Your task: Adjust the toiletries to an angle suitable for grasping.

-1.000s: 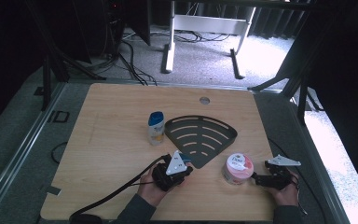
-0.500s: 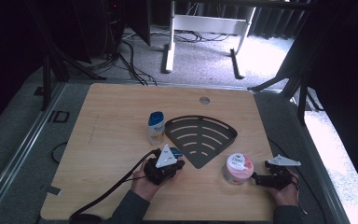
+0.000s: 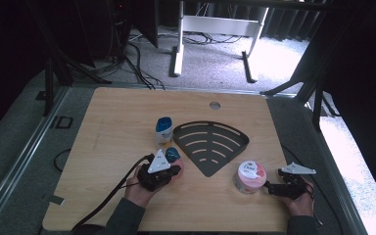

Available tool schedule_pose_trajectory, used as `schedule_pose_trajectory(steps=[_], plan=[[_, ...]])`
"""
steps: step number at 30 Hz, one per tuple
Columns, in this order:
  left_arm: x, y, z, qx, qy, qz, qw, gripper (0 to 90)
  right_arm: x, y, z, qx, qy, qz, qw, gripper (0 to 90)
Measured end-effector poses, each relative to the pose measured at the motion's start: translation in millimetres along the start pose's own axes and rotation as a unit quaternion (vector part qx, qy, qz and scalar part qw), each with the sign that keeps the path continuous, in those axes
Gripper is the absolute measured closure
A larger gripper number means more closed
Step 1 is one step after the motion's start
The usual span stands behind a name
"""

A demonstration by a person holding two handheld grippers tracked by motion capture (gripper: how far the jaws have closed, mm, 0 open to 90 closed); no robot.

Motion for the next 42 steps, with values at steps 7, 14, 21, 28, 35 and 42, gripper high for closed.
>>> schedule_pose_trajectory(steps=[7,14,21,28,35,42], plan=[[7.6,5.9,12.7,-0.002,0.016,-0.013,0.9998,85.4,0.2,0.0,0.2,0.001,0.0,-0.001,1.0,14.1],[17.4,7.8,29.5,0.002,0.038,-0.03,0.9988,85.6,0.2,0.0,0.2,0.001,0.0,-0.001,1.0,14.1],[11.2,11.4,31.5,0.006,0.037,-0.017,0.9992,88.7,0.2,-0.1,0.2,0.002,-0.001,-0.001,1.0,14.1],[6.3,18.7,28.0,0.008,0.035,-0.024,0.9991,88.7,0.2,0.0,0.3,0.001,0.0,-0.001,1.0,14.1],[-0.4,28.6,22.9,0.013,0.034,-0.039,0.9986,88.6,0.3,0.1,0.3,0.002,0.0,-0.001,1.0,14.3],[-5.0,36.4,20.5,0.026,0.028,-0.046,0.9982,88.6,0.9,1.5,0.0,0.003,-0.005,-0.003,1.0,19.6]])
Point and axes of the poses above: each handheld gripper's, and its own axes: x roughly backward along the jaws, z roughly out of its underside, y roughly to its left, the point moved 4 cm from there along -x, roughly forward along the jaws, and after that the axes turned 4 degrees about y, right-handed, at the moved point
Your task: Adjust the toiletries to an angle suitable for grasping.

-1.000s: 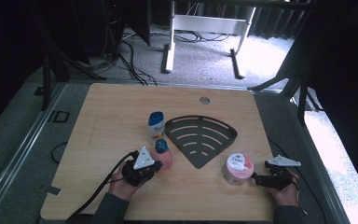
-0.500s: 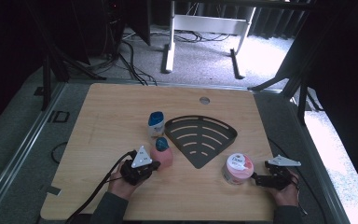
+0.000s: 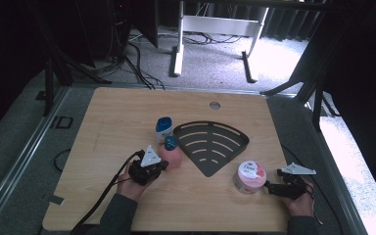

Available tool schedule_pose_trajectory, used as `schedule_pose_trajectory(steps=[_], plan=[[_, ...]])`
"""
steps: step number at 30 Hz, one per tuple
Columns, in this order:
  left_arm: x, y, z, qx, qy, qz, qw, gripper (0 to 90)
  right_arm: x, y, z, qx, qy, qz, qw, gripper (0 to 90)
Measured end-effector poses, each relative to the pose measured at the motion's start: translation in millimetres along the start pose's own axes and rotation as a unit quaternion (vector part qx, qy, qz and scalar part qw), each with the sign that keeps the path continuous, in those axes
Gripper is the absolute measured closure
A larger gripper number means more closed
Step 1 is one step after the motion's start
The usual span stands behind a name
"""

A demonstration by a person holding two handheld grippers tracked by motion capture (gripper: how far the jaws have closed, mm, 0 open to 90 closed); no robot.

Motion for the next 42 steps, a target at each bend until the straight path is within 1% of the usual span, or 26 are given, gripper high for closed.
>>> schedule_pose_trajectory(steps=[2,3,5,6,8,10,11,13,15,18,19,21,24,29,30,31,32,34,36,42], plan=[[-1.0,2.4,-0.3,0.006,-0.002,-0.001,1.0,88.5,1.0,0.1,-0.2,-0.001,-0.003,0.002,1.0,26.1],[-1.2,3.5,-0.1,0.008,-0.002,-0.004,1.0,88.5,1.7,0.0,-0.4,-0.004,-0.003,0.004,1.0,29.8],[-2.4,4.9,1.0,0.013,-0.003,-0.007,0.9999,88.1,4.1,-0.2,-0.5,-0.007,-0.002,0.005,1.0,41.9],[-3.2,4.6,2.1,0.017,-0.005,-0.007,0.9998,87.9,5.7,0.4,-0.6,-0.007,-0.002,-0.001,1.0,49.9],[-4.1,4.1,4.8,0.018,-0.005,-0.006,0.9998,87.6,8.5,2.8,-1.7,-0.004,-0.007,-0.014,0.9999,63.1],[-5.3,3.2,7.0,0.019,-0.008,-0.003,0.9998,86.8,11.6,6.0,-4.7,0.001,-0.018,-0.029,0.9994,75.2],[-5.7,3.0,8.0,0.022,-0.008,-0.001,0.9997,86.4,13.2,7.8,-6.5,0.002,-0.024,-0.036,0.999,80.1],[-7.0,2.6,9.5,0.023,-0.006,0.0,0.9997,86.3,15.6,11.3,-9.8,0.005,-0.036,-0.049,0.9982,85.7],[-8.5,1.5,10.7,0.021,-0.004,0.004,0.9998,86.3,16.1,14.8,-12.0,0.006,-0.042,-0.06,0.9973,88.1],[-10.8,0.2,11.7,0.017,0.001,0.007,0.9998,85.8,14.9,19.4,-13.3,0.011,-0.039,-0.073,0.9965,89.6],[-11.4,0.5,12.1,0.017,0.003,0.007,0.9998,85.8,14.6,19.9,-13.4,0.013,-0.038,-0.071,0.9967,89.7],[-12.8,0.6,12.6,0.018,0.004,0.008,0.9998,85.8,15.2,20.2,-13.3,0.012,-0.039,-0.073,0.9965,89.7],[-14.2,-1.6,13.0,0.015,0.005,0.013,0.9998,85.5,15.5,21.8,-13.1,0.012,-0.038,-0.077,0.9962,89.7],[-17.7,-8.1,12.6,0.007,0.004,0.026,0.9996,84.5,15.6,30.5,-15.4,0.027,-0.039,-0.083,0.9954,89.7],[-17.9,-9.1,12.4,0.009,0.004,0.03,0.9995,84.4,15.8,32.4,-16.1,0.029,-0.04,-0.085,0.9952,89.7],[-17.2,-10.5,11.6,0.017,0.0,0.04,0.999,84.4,15.9,34.2,-16.8,0.032,-0.04,-0.086,0.9949,89.7],[-15.7,-12.6,10.4,0.019,-0.008,0.047,0.9987,84.3,15.8,35.9,-17.5,0.033,-0.042,-0.089,0.9946,89.7],[-14.2,-17.6,8.3,0.012,-0.014,0.052,0.9985,83.6,15.8,39.4,-19.0,0.036,-0.044,-0.094,0.9939,89.7],[-14.8,-21.8,7.5,0.004,-0.012,0.056,0.9984,83.3,15.4,43.5,-20.4,0.04,-0.044,-0.097,0.9935,89.7],[-21.8,-36.1,3.4,-0.012,-0.006,0.074,0.9972,81.7,12.5,56.9,-24.2,0.058,-0.042,-0.112,0.9911,89.7]])
Point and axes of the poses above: each handheld gripper's, and its own axes: x roughly backward along the jaws, z roughly out of its underside, y roughly to its left, the point moved 4 cm from there along -x, roughly forward along the jaws, and after that the axes turned 4 degrees about y, right-handed, at the moved point
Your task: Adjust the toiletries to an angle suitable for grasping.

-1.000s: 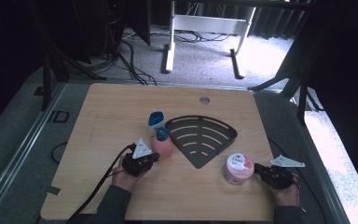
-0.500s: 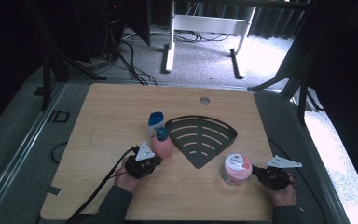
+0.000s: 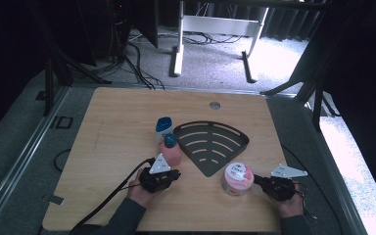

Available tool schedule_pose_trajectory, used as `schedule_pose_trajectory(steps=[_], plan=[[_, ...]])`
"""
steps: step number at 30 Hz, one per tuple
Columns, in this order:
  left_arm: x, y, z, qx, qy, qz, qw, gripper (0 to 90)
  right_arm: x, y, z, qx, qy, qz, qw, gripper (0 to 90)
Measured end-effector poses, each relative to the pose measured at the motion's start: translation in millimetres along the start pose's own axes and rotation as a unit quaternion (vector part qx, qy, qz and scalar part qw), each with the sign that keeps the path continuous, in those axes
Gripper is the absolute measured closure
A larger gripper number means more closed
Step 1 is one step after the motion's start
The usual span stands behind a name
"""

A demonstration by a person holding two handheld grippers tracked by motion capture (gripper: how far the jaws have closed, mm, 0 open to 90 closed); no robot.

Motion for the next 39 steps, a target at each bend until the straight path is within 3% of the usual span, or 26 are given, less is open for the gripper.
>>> schedule_pose_trajectory(steps=[5,9,15,21,26,39], plan=[[-9.1,-9.3,-4.8,-0.01,0.004,0.02,0.9997,78.6,-4.5,9.8,-3.5,0.015,0.001,-0.01,0.9998,89.7],[-15.5,-13.0,-9.1,-0.018,0.005,0.023,0.9995,76.7,-9.1,18.3,-7.1,0.029,0.002,-0.019,0.9994,89.7],[-19.8,-12.1,-10.6,-0.012,-0.001,0.028,0.9995,73.5,-12.8,27.6,-10.1,0.042,0.004,-0.033,0.9986,89.6],[-20.9,-15.7,-12.8,-0.011,-0.003,0.035,0.9993,70.7,-12.3,28.9,-10.3,0.047,0.005,-0.034,0.9983,89.6],[-22.6,-22.4,-18.7,-0.026,-0.004,0.036,0.999,67.4,-12.7,28.8,-10.4,0.047,0.004,-0.036,0.9983,89.5],[-27.3,-24.9,-21.3,-0.029,0.003,0.042,0.9987,62.1,-12.4,26.5,-11.7,0.047,0.0,-0.036,0.9982,88.9]])
Point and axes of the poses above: each handheld gripper's, and its own axes: x roughly backward along the jaws, z roughly out of its underside, y roughly to its left, the point moved 4 cm from there along -x, roughly forward along the jaws, and after that the axes turned 4 degrees about y, right-handed, at the moved point
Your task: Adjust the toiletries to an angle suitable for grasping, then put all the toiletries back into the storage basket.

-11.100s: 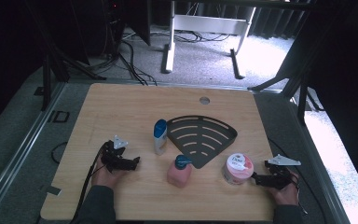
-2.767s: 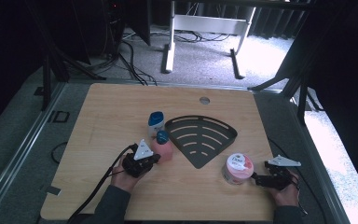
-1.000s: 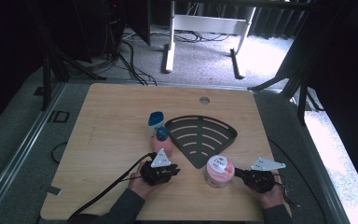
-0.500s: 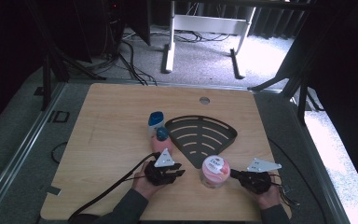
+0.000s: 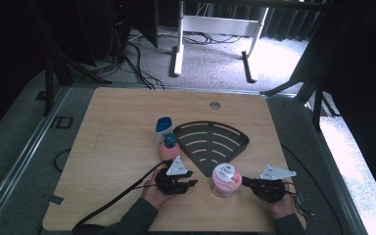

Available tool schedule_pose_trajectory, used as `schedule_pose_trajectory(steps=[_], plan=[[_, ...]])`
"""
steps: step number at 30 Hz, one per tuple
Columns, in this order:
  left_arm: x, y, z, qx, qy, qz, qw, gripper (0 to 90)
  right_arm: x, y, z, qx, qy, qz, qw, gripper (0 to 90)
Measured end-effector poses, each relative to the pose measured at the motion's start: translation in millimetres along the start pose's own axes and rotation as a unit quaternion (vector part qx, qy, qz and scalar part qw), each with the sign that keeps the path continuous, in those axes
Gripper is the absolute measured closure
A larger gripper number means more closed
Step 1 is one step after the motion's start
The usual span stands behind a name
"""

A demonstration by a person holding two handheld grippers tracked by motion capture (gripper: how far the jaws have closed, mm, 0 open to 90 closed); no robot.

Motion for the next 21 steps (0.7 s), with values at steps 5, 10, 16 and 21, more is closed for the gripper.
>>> schedule_pose_trajectory(steps=[5,10,16,21], plan=[[-1.7,-3.3,-3.6,-0.012,0.004,0.001,0.9999,59.2,1.9,-2.1,-0.3,0.006,0.004,0.001,1.0,87.6],[-0.8,0.3,-7.8,-0.001,-0.003,0.012,0.9999,55.5,5.1,-4.2,-0.2,0.013,0.006,-0.012,0.9998,80.4],[-3.4,3.8,-9.0,0.012,-0.004,0.025,0.9996,50.5,5.9,-2.3,2.2,0.029,0.021,-0.019,0.9992,65.5],[-5.6,4.5,-10.2,0.017,-0.012,0.042,0.9989,45.8,7.9,-2.4,3.0,0.034,0.023,-0.036,0.9985,50.3]])
Point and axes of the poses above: each handheld gripper's, and its own axes: x roughly backward along the jaws, z roughly out of its underside, y roughly to its left, the point moved 4 cm from there along -x, roughly forward along the jaws, and after that the axes turned 4 degrees about y, right-handed, at the moved point
